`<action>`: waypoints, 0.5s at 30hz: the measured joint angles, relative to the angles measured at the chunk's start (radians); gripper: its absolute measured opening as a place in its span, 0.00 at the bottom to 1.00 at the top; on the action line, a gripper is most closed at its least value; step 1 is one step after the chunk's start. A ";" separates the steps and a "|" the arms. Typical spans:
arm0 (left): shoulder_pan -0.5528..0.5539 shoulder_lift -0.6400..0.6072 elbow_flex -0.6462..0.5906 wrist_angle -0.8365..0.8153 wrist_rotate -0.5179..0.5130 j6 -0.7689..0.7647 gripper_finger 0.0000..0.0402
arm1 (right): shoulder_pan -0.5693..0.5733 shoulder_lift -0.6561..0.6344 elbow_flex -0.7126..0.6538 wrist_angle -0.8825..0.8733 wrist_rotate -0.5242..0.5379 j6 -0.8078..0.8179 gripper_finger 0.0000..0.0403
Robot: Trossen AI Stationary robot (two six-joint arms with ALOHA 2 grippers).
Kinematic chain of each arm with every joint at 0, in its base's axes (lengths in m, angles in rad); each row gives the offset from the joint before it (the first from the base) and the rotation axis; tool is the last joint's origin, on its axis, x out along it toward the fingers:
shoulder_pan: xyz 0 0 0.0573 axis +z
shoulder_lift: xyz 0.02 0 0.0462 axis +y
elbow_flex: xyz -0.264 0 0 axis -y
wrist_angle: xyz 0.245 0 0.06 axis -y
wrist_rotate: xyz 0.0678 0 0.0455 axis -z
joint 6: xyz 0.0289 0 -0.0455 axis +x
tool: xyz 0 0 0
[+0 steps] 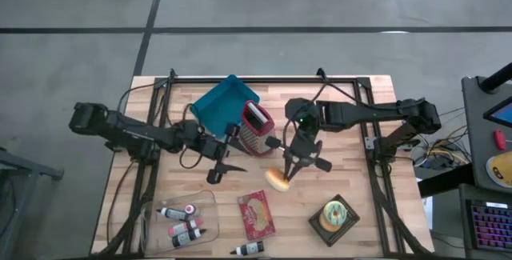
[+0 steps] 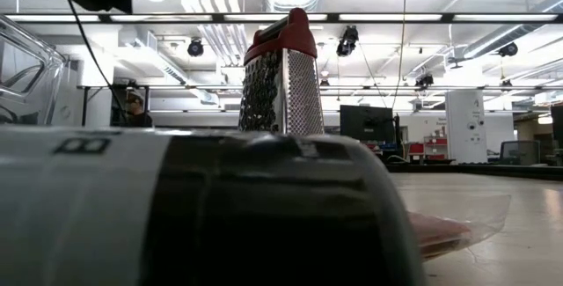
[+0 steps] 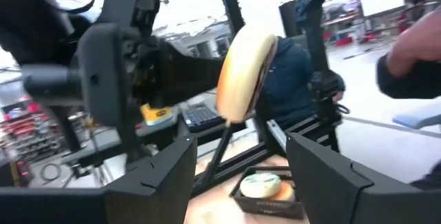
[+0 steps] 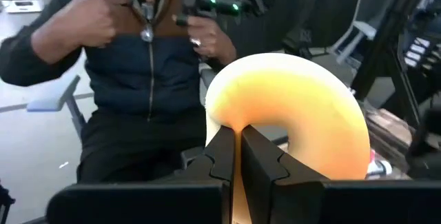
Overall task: Pick & Place Food Item
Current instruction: Put the orange donut into the black bin
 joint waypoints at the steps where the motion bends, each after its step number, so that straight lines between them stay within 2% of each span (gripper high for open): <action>1: 0.000 0.011 0.012 -0.003 0.010 0.000 0.57 | 0.003 0.000 -0.008 0.006 0.006 0.001 0.02; 10: -0.015 0.168 0.150 -0.006 0.119 -0.023 0.57 | 0.008 0.001 -0.078 0.114 0.057 0.048 0.02; 15: -0.014 0.213 0.178 -0.011 0.177 -0.049 0.57 | 0.019 -0.015 -0.111 0.116 0.082 0.061 0.02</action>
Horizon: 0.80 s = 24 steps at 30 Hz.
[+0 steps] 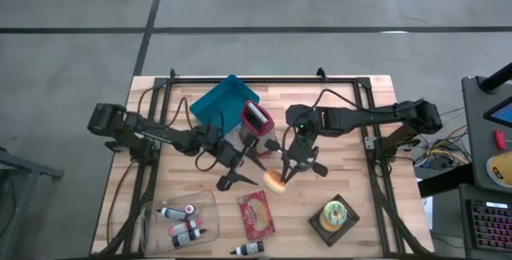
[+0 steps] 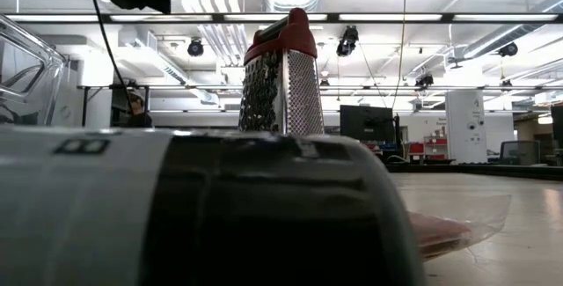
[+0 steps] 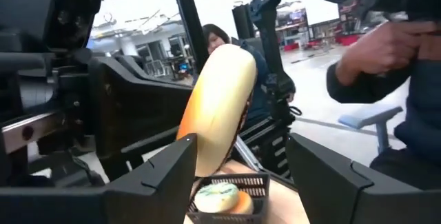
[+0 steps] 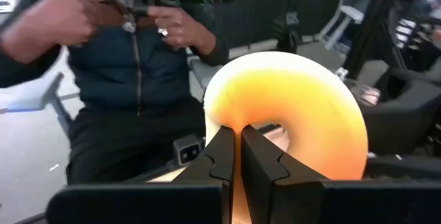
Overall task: Pick & Place Food Item
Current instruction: Put the orange donut into the black bin
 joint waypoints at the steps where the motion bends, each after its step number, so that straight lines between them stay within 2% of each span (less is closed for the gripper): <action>1: 0.000 -0.001 -0.005 0.000 0.000 0.000 0.57 | 0.008 -0.011 -0.012 -0.001 0.023 0.003 0.02; 7: 0.013 -0.100 -0.063 -0.128 0.003 0.032 0.57 | 0.087 -0.090 -0.121 -0.023 0.175 0.108 0.02; 13: 0.011 -0.224 -0.155 -0.290 -0.038 0.058 0.57 | 0.230 -0.206 -0.286 -0.015 0.444 0.306 0.02; 19: 0.011 -0.302 -0.261 -0.318 -0.094 0.054 0.57 | 0.397 -0.293 -0.413 0.034 0.717 0.528 0.02; 24: 0.012 -0.357 -0.332 -0.319 -0.163 0.026 0.57 | 0.542 -0.302 -0.449 0.024 0.931 0.684 0.02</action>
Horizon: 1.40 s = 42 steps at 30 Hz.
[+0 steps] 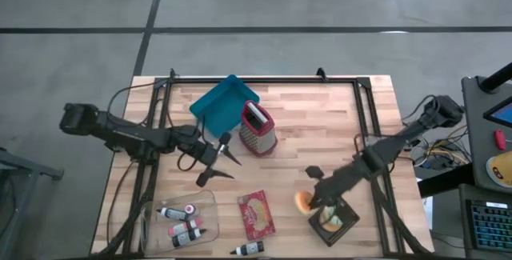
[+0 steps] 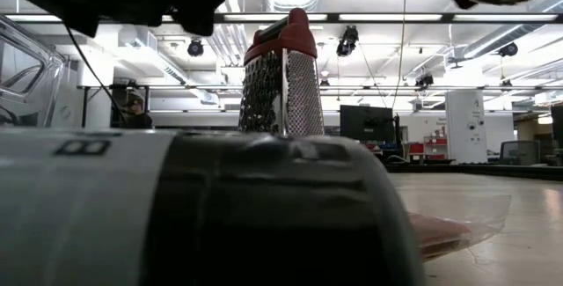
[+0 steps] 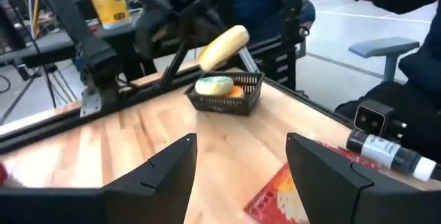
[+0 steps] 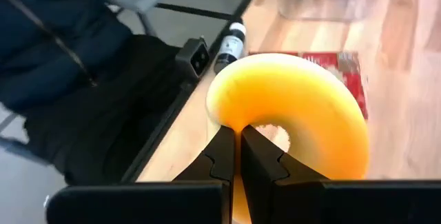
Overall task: Pick & Place Food Item
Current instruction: Put the orange donut into the black bin
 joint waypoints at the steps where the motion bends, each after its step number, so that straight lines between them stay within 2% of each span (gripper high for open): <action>1: 0.000 -0.007 -0.009 0.001 -0.007 -0.004 0.57 | 0.028 0.006 0.000 -0.001 0.036 0.028 0.02; 7: 0.000 -0.052 -0.055 0.001 -0.030 -0.029 0.57 | 0.165 0.062 -0.001 -0.041 0.217 0.198 0.02; 13: 0.001 -0.060 -0.062 0.002 -0.030 -0.034 0.57 | 0.268 0.146 0.026 -0.125 0.326 0.383 0.02; 18: 0.001 -0.060 -0.062 0.003 -0.030 -0.034 0.57 | 0.334 0.250 0.121 -0.260 0.373 0.500 0.02; 31: 0.000 -0.061 -0.062 0.010 -0.030 -0.038 0.57 | 0.405 0.475 0.511 -0.683 0.421 0.598 0.02; 42: 0.000 -0.061 -0.062 0.019 -0.027 -0.042 0.57 | 0.417 0.543 0.528 -0.767 0.508 0.644 0.02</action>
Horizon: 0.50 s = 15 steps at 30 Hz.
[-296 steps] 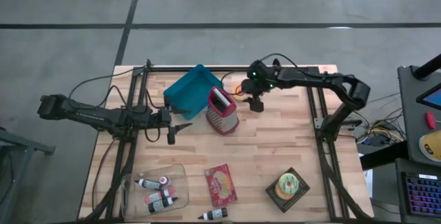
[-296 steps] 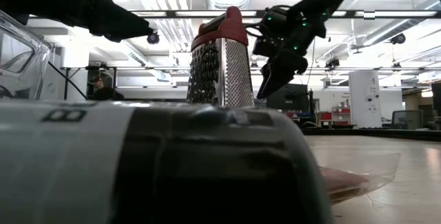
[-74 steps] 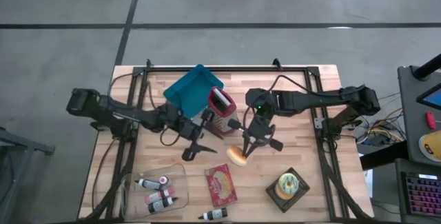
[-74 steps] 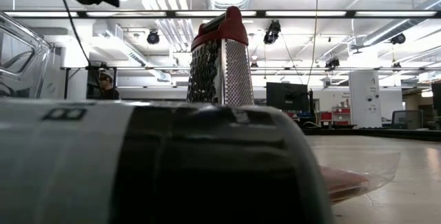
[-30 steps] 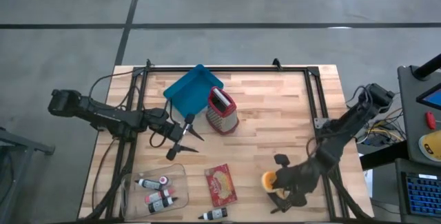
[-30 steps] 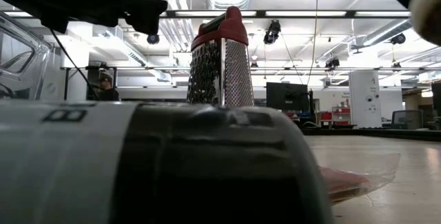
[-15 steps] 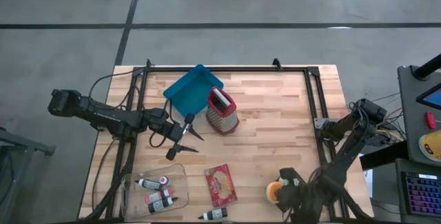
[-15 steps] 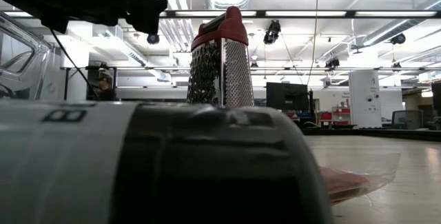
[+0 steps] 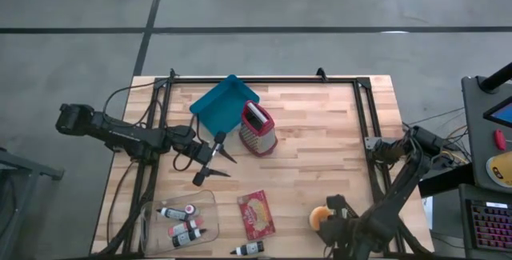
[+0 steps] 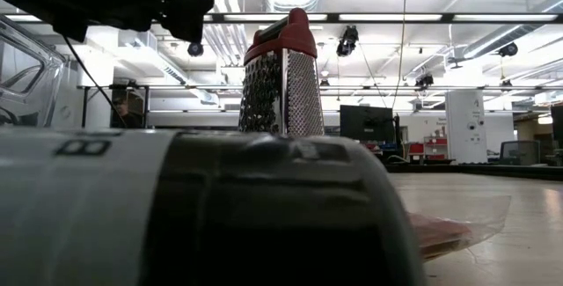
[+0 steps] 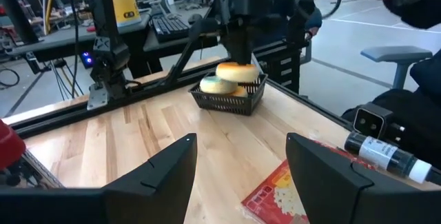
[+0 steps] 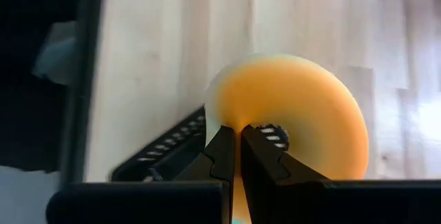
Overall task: Pick & Place Food Item
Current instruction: Put the orange donut into the black bin
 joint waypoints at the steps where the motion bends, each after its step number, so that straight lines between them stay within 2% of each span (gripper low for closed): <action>1: 0.000 -0.001 0.000 0.004 0.000 0.000 0.57 | 0.000 0.004 0.000 -0.009 0.005 0.001 0.02; 15: -0.001 -0.030 0.000 0.026 0.000 -0.028 0.57 | 0.023 0.021 -0.037 -0.120 0.029 0.058 0.02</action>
